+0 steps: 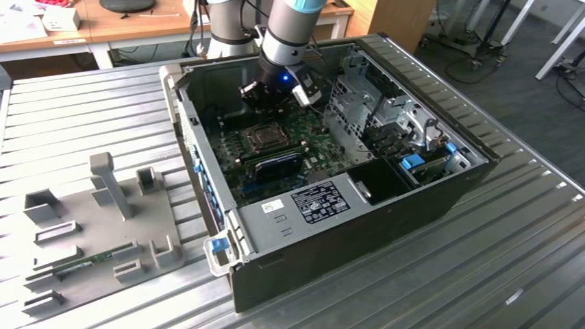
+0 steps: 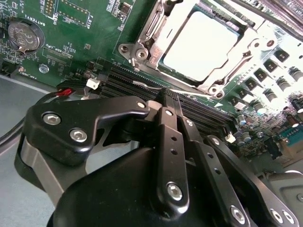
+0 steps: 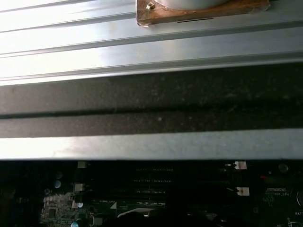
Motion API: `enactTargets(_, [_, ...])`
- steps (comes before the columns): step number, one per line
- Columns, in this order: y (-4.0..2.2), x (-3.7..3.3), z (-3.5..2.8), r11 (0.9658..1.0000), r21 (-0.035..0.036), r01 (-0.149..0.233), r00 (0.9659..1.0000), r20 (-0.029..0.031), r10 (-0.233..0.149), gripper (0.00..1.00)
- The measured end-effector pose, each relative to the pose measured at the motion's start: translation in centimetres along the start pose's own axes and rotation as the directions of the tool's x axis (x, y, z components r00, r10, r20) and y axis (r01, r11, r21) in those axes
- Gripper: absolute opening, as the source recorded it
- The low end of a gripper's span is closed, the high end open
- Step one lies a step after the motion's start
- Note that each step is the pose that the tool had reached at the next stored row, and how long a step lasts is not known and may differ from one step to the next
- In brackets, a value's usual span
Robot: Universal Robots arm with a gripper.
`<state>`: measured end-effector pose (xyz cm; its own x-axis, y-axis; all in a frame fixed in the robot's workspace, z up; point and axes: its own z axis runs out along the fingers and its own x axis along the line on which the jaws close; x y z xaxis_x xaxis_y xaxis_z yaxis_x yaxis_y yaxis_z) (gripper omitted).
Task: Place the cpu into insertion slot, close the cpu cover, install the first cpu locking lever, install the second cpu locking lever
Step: 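Install the first cpu locking lever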
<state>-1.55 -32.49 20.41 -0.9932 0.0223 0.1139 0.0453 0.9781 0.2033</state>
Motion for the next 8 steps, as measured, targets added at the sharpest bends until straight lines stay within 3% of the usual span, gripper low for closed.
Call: enactTargets(8, [0.01,-0.63,0.00,1.0000,0.0001,0.000,1.0000,-0.0011,0.000,0.10])
